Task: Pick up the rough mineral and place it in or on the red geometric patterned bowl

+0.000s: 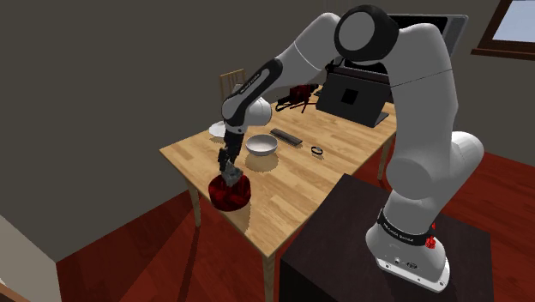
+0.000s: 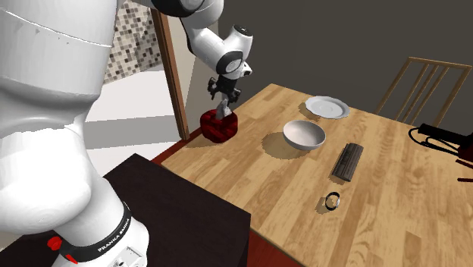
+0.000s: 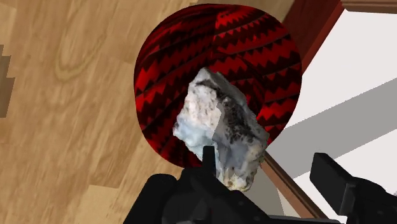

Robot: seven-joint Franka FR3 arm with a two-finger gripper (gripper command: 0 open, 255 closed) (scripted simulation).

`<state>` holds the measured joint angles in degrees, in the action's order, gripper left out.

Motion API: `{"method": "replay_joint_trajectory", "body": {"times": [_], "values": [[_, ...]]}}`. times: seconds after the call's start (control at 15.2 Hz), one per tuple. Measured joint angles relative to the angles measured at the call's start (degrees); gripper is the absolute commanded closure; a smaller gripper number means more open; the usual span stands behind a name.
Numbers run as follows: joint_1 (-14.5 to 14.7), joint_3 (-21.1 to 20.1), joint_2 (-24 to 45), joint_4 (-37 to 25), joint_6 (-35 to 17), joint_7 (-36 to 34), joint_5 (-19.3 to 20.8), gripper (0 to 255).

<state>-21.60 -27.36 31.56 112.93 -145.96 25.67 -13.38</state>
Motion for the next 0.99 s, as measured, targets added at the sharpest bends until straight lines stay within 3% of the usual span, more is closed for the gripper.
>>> {"method": "replay_joint_trajectory", "body": {"times": [0.26, 0.59, 0.99], "values": [[0.05, -0.08, 0.09, 0.5, 0.14, -0.01, -0.07, 0], [-2.32, -1.02, -4.88, 0.52, 5.35, 0.56, -1.28, 0], [-2.68, -1.21, -5.71, 0.87, 5.91, 0.73, -1.57, 0]]}}
